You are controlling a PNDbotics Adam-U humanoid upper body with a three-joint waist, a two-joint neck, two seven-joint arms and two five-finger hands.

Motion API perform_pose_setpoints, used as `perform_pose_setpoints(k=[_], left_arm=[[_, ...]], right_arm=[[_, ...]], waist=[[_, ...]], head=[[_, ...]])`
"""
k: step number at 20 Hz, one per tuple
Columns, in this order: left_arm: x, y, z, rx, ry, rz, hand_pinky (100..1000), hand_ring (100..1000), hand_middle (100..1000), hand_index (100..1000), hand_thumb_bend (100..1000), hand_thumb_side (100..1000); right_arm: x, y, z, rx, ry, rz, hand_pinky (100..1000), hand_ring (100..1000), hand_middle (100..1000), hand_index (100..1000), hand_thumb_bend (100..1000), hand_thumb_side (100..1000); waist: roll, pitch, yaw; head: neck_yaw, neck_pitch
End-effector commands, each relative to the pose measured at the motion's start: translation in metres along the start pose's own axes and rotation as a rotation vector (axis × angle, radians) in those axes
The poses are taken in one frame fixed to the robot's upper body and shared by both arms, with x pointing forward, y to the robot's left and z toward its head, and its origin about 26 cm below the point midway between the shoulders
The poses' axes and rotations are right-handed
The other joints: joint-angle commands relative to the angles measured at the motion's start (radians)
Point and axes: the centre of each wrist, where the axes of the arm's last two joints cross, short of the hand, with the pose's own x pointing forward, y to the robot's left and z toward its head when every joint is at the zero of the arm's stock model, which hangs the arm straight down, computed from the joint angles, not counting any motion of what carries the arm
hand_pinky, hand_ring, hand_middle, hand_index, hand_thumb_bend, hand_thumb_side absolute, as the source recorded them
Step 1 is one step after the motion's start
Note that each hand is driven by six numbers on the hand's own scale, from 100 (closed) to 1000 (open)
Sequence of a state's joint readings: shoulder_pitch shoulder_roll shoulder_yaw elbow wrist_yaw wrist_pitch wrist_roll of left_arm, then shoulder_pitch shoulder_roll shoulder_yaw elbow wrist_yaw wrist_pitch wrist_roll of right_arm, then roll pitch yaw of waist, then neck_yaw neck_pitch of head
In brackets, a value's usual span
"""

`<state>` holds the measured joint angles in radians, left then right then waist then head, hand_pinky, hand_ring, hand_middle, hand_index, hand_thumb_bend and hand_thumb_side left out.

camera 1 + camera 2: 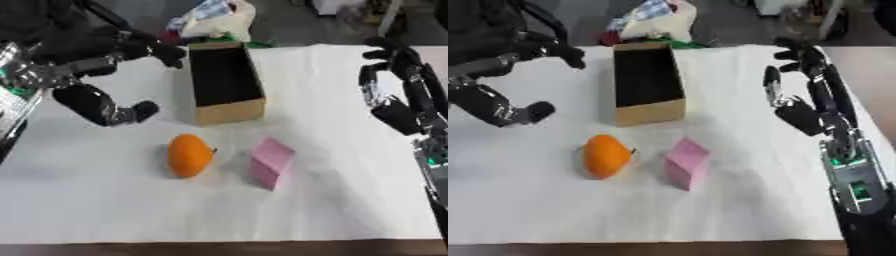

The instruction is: Pick up objects on the table and place them in the box.

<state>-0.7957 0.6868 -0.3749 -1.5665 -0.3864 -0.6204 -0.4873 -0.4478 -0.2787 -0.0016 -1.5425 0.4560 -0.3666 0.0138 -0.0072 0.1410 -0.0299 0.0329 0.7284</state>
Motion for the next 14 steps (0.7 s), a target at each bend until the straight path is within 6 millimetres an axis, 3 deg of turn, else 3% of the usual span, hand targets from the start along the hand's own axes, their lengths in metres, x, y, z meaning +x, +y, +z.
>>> perform_pose_setpoints(k=[1,6,10,14], left_arm=[[-0.006,0.009,-0.005,-0.247,-0.173,-0.217,789,778,767,977,575,910],[-0.005,0.005,-0.025,-0.296,-0.194,-0.315,790,780,767,974,684,889],[-0.001,-0.001,-0.037,-0.308,-0.203,-0.378,802,793,780,985,710,795],[0.001,-0.006,-0.043,-0.301,-0.206,-0.438,808,802,788,990,783,808]], right_arm=[[0.001,-0.009,-0.003,0.007,-0.017,0.029,702,795,844,919,100,694],[0.001,-0.009,-0.003,0.011,-0.019,0.028,701,794,844,919,100,695],[0.001,-0.009,-0.003,0.014,-0.019,0.03,701,794,844,919,100,695],[0.0,-0.009,-0.002,0.014,-0.017,0.03,701,794,844,919,100,696]], waist=[[0.004,-0.017,-0.003],[0.01,-0.019,-0.005],[0.014,-0.02,-0.007],[0.017,-0.02,-0.008]], head=[[0.001,0.002],[0.0,0.006],[-0.002,0.006],[-0.003,0.008]])
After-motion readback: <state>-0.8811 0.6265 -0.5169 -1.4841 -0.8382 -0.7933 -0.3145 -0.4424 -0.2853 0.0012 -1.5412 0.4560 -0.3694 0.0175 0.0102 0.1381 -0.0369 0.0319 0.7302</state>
